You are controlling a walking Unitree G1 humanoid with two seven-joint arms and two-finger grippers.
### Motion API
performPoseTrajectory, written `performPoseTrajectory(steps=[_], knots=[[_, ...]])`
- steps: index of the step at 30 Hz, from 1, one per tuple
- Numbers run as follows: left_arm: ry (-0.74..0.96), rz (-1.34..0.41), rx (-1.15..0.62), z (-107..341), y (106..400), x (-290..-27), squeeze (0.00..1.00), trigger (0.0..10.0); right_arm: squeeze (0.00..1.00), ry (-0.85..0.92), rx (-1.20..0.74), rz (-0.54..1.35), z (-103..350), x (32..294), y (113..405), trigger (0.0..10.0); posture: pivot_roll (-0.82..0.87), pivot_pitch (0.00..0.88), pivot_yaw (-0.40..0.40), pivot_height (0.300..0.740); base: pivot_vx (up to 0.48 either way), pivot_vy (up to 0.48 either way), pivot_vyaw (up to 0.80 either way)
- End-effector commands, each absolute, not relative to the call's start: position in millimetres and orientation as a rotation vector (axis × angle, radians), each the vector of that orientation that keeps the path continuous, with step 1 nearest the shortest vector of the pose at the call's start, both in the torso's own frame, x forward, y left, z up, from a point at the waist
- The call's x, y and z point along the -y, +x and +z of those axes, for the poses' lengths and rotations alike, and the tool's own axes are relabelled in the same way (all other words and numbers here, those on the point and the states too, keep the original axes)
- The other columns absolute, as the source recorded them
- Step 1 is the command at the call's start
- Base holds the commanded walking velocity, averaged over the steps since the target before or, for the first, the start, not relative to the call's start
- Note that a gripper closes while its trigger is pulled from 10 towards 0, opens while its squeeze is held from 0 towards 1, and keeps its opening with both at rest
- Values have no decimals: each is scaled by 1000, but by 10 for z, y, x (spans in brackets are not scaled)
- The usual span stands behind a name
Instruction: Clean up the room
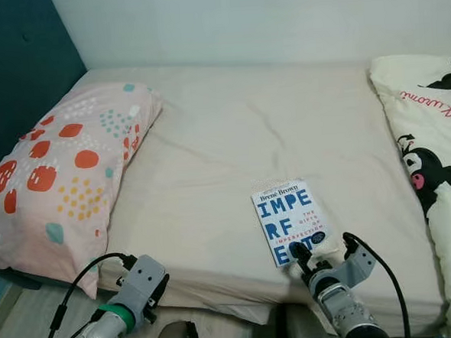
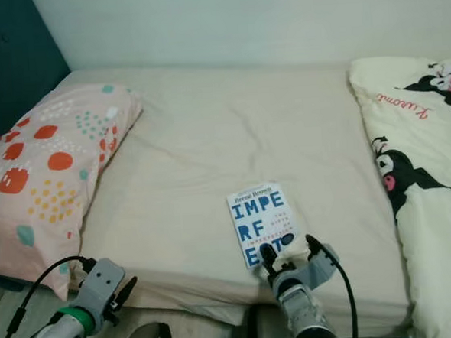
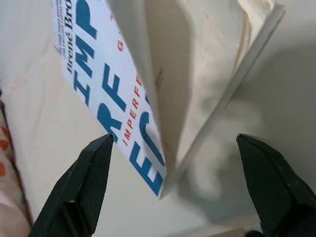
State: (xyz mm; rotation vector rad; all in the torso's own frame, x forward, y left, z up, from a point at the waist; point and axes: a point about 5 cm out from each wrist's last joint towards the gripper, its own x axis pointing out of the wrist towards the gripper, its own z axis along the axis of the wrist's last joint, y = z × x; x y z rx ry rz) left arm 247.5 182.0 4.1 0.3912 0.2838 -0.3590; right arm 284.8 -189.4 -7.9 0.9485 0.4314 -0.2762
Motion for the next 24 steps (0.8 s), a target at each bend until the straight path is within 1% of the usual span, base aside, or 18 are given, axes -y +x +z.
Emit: performPoseTrajectory(steps=[1,6,9,13,15,17,18,19,20,22,24], knots=[[385,-345,-312,-41,2385,-1860,0,10000,1000,976,-447,-264,-113,1835,2816,10000,39,36,118,626,0,0,0],[361,-312,-323,-85,2319,-1906,0,10000,1000,956,-466,-219,-146,1829,2757,10000,36,34,116,626,0,0,0],[358,-295,-340,-126,2250,-1946,0,10000,1000,961,-456,-231,-169,1872,2724,10000,37,30,112,626,0,0,0],[357,-290,-340,-132,2237,-1941,0,10000,1000,958,-458,-246,-179,1863,2733,10000,42,32,107,626,0,0,0],[355,-283,-327,-121,2244,-1930,0,10000,1000,901,-462,-288,-183,1866,2752,10000,54,40,100,626,0,0,0],[353,-281,-317,-108,2249,-1926,0,10000,1000,907,-441,-308,-171,1878,2765,10000,68,51,98,626,0,0,0],[351,-278,-300,-82,2263,-1922,0,10000,1000,953,-396,-337,-139,1888,2797,10000,80,63,99,626,0,0,0],[351,-278,-300,-82,2263,-1922,0,10000,1000,953,-396,-337,-139,1888,2797,10000,80,63,99,626,0,0,0],[351,-278,-292,-66,2271,-1921,0,10000,1000,982,-375,-339,-119,1880,2819,10000,80,63,99,626,0,0,0],[349,-280,-278,-33,2274,-1930,0,10000,1000,1021,-350,-331,-87,1828,2857,10000,94,99,111,626,0,0,0],[348,-281,-272,-20,2270,-1937,0,10000,1000,1033,-340,-333,-80,1807,2866,10000,94,99,111,626,0,0,0]])
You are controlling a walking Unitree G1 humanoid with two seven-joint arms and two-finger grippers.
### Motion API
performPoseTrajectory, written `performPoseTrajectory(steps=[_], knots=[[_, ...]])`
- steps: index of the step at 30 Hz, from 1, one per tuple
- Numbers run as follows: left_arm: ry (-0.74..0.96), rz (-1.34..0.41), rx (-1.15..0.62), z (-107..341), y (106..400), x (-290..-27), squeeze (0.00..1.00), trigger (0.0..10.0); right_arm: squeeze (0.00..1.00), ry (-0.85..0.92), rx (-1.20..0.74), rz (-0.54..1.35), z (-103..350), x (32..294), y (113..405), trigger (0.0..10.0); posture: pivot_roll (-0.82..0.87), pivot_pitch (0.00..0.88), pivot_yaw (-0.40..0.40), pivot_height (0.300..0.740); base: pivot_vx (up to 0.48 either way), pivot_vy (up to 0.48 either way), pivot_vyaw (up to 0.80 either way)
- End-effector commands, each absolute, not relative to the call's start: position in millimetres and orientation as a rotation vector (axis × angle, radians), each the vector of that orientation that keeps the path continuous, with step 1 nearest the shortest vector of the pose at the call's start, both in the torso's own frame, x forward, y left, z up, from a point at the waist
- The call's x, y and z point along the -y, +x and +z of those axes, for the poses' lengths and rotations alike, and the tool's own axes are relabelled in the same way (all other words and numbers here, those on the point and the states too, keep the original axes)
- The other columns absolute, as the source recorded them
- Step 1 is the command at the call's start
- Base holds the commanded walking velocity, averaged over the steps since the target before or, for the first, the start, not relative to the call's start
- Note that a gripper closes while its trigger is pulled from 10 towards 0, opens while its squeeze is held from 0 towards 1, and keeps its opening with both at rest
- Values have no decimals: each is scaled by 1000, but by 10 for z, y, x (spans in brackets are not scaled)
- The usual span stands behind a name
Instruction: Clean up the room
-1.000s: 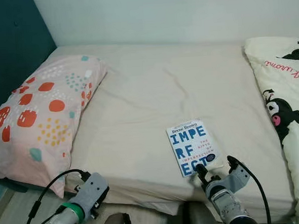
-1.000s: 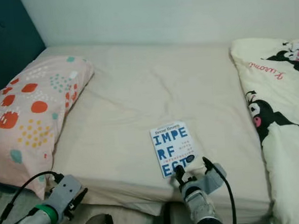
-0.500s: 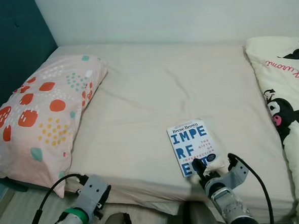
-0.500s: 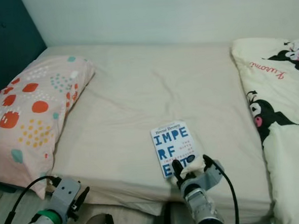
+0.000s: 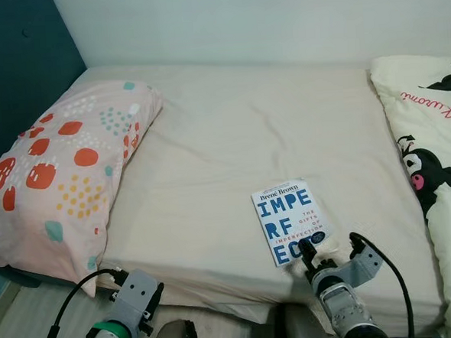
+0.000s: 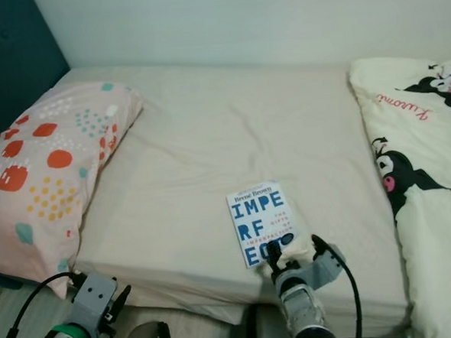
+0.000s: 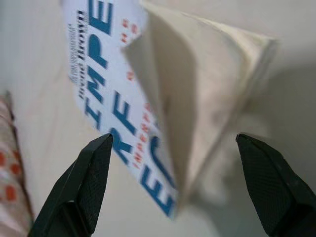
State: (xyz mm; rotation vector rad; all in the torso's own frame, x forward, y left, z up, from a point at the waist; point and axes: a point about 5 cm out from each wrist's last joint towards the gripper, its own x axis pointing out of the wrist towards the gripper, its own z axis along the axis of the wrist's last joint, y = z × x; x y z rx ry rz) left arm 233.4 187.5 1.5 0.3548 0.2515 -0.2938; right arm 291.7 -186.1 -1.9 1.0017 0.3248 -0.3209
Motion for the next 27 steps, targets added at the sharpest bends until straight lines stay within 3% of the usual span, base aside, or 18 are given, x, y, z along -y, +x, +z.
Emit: performPoseTrajectory(steps=[1,14,15,17,20,25,26,27], knots=[[348,-281,-272,-20,2270,-1937,0,10000,1000,1033,-340,-333,-80,1807,2866,10000,94,99,111,626,0,0,0],[348,-291,-284,64,2052,-2083,0,10000,1000,1001,-358,-408,-161,1767,2797,10000,142,207,133,626,0,0,0],[351,-294,-290,63,2034,-2088,0,10000,953,991,-358,-413,-165,1775,2791,10000,146,225,138,626,0,0,0],[354,-299,-300,61,2011,-2092,0,10000,953,972,-364,-420,-174,1788,2779,10000,146,225,138,626,0,0,0],[350,-304,-299,82,1954,-2091,0,10000,231,940,-354,-445,-201,1869,2720,10000,147,258,130,626,0,0,0],[347,-302,-320,74,1870,-2102,0,10000,196,919,-317,-497,-235,2036,2621,10000,149,273,127,626,0,0,0],[346,-303,-328,71,1829,-2107,0,10000,0,907,-298,-523,-248,2121,2570,10000,148,272,125,626,0,0,0],[345,-302,-333,70,1820,-2111,0,10000,0,904,-290,-539,-251,2159,2550,10000,147,271,125,626,0,0,0]])
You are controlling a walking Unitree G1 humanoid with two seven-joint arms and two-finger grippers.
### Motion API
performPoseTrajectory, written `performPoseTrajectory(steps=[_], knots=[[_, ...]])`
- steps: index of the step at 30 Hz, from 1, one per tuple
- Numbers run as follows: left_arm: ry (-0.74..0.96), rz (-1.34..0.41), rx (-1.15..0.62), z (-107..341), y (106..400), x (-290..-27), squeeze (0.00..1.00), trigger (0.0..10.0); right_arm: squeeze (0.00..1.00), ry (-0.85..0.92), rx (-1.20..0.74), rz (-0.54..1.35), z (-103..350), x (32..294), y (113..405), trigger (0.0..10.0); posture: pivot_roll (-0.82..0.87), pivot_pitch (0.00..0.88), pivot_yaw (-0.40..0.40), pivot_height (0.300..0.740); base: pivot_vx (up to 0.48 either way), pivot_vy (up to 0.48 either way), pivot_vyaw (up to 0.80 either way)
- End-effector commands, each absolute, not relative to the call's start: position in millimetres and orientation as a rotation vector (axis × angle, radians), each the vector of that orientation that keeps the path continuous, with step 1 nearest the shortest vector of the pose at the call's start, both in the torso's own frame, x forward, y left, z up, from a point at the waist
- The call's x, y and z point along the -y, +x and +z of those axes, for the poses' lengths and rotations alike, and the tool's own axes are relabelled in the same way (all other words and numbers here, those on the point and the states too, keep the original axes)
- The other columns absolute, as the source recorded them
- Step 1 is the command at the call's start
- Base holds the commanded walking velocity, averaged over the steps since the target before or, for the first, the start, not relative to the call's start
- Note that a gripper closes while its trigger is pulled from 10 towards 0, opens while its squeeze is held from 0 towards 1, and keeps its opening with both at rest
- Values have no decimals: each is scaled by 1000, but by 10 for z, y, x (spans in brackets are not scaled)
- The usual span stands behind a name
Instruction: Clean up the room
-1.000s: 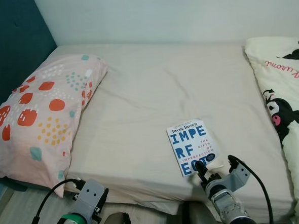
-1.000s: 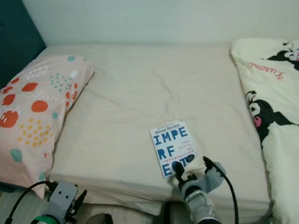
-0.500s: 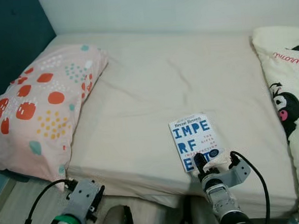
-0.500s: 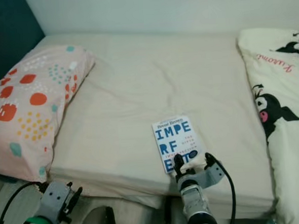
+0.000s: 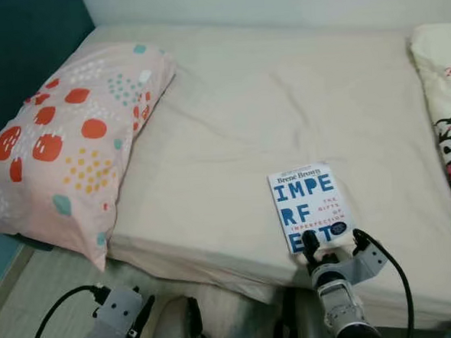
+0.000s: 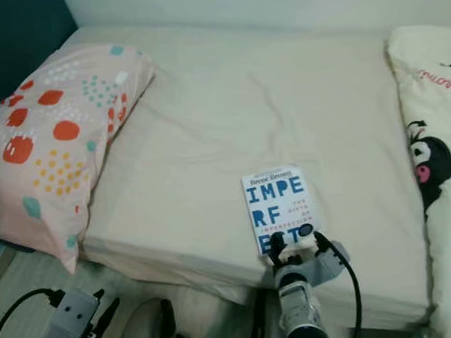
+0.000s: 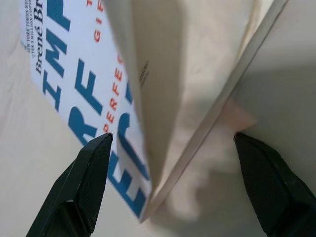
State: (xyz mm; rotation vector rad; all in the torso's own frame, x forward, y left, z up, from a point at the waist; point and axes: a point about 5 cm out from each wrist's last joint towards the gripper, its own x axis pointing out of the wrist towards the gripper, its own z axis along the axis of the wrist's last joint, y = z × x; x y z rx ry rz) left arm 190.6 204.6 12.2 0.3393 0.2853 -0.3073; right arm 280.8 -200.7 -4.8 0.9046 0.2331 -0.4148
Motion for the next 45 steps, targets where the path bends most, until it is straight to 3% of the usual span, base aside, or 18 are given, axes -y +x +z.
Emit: performPoseTrajectory(steps=[1,10,13,25,26,27,28,29,30,45], knots=[[345,-302,-333,70,1820,-2111,0,10000,0,904,-290,-539,-251,2159,2550,10000,147,271,125,626,0,0,0],[326,-283,-341,105,1860,-2114,0,10000,0,963,-301,-545,-233,2065,2624,10000,154,267,129,626,0,0,0],[312,-267,-331,146,1901,-2130,0,10000,0,1131,-287,-491,-121,1776,2836,10000,162,260,129,626,0,0,0],[318,-256,-334,180,1857,-2183,0,10000,0,1298,-171,-575,-10,1750,2948,10000,187,265,132,626,0,0,0],[318,-255,-335,186,1852,-2189,0,10000,0,1334,-150,-604,-11,1770,2943,4824,187,267,133,626,0,0,0],[319,-254,-335,188,1849,-2192,0,10000,0,1350,-142,-614,-13,1777,2940,4039,187,267,133,626,0,0,0],[319,-255,-335,189,1847,-2193,0,10000,0,1359,-139,-619,-15,1779,2937,2431,187,267,133,626,0,0,0],[319,-255,-335,189,1847,-2193,0,10000,0,1359,-139,-619,-15,1779,2937,2431,187,267,133,626,0,0,0],[319,-255,-336,191,1846,-2193,0,10000,0,1365,-139,-618,-19,1774,2935,0,187,267,133,626,0,0,0],[306,-256,-333,220,1876,-2175,0,10000,0,1541,-84,-636,-31,1738,2941,0,191,262,140,626,0,0,0]])
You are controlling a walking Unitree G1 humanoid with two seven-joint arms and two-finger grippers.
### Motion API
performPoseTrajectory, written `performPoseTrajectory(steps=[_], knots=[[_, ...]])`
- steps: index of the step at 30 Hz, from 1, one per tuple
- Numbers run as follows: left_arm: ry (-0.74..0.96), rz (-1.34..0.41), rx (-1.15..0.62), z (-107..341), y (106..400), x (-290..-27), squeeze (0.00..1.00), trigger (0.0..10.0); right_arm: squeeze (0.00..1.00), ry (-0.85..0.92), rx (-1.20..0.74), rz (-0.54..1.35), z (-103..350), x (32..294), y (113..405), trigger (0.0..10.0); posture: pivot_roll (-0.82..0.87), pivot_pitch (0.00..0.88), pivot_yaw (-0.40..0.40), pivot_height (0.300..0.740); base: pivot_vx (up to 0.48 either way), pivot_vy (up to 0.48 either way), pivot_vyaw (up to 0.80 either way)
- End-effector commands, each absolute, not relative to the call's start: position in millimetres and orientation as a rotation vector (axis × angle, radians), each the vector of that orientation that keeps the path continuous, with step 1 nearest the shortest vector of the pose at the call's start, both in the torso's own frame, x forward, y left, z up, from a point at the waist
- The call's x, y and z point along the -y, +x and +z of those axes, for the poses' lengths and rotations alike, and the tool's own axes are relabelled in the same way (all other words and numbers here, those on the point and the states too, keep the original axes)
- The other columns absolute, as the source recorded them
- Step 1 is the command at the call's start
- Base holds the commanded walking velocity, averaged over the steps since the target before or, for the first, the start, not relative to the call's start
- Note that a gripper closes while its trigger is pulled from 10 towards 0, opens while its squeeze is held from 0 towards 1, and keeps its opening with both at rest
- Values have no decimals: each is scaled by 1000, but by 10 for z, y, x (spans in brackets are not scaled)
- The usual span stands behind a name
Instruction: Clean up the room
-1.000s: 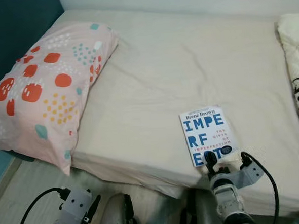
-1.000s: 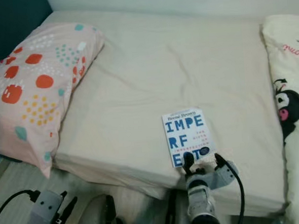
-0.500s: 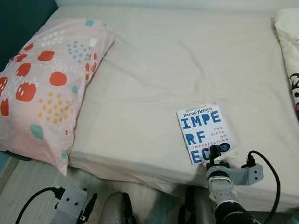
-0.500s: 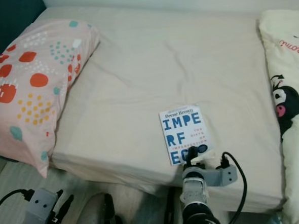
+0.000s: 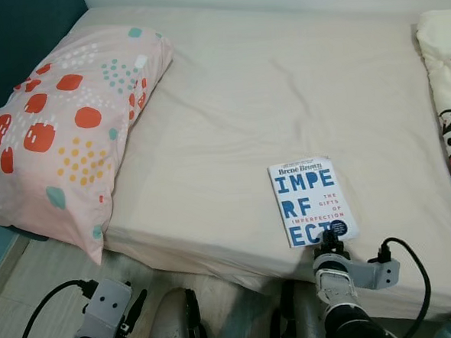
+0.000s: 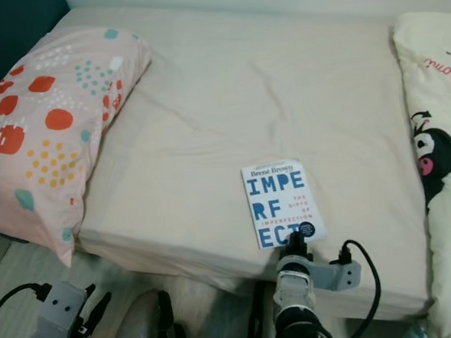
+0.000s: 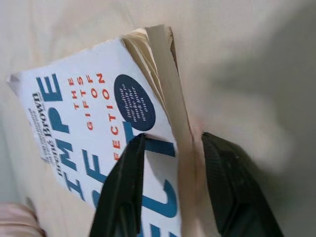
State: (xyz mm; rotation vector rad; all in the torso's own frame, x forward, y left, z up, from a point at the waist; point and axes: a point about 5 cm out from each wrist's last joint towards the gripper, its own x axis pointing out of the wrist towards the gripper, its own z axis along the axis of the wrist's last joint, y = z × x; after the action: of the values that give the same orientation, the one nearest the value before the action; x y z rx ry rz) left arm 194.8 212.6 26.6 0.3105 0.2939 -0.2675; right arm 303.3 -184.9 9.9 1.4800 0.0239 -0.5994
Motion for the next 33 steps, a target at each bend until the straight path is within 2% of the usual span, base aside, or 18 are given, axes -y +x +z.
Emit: performPoseTrajectory(steps=[1,8,16,18,20,22,24,27,31,32,33], knots=[[306,-256,-333,220,1876,-2175,0,10000,0,1541,-84,-636,-31,1738,2941,0,191,262,140,626,0,0,0],[296,-246,-323,227,1929,-2154,0,10000,0,1651,-21,-558,77,1728,3050,0,185,244,130,626,0,0,0],[273,-228,-298,229,2061,-2100,0,10000,0,1650,-4,-424,216,1762,3168,0,154,189,108,626,0,0,0],[255,-219,-277,242,2169,-2049,0,10000,0,1619,18,-345,316,1821,3230,0,124,146,100,626,0,0,0],[249,-216,-270,246,2208,-2031,0,10000,0,1610,28,-318,351,1841,3249,0,124,146,100,626,0,0,0],[224,-206,-230,305,2378,-1961,0,10000,0,1594,91,-240,497,1920,3318,0,90,96,95,626,0,0,0],[216,-203,-214,332,2437,-1937,0,10000,0,1590,114,-216,548,1946,3337,0,90,96,95,626,0,0,0],[192,-182,-149,475,2654,-1868,0,10000,0,1504,189,-82,791,1960,3413,0,59,54,98,626,0,0,0],[192,-165,-119,554,2765,-1830,0,10000,0,1389,197,3,914,1907,3440,0,47,27,104,626,0,0,0],[171,-134,-103,621,2857,-1801,0,10000,0,1259,179,66,972,1823,3442,0,41,9,109,626,0,0,0],[152,-119,-99,647,2896,-1788,0,10000,0,1208,169,87,986,1787,3437,0,41,9,109,626,0,0,0]])
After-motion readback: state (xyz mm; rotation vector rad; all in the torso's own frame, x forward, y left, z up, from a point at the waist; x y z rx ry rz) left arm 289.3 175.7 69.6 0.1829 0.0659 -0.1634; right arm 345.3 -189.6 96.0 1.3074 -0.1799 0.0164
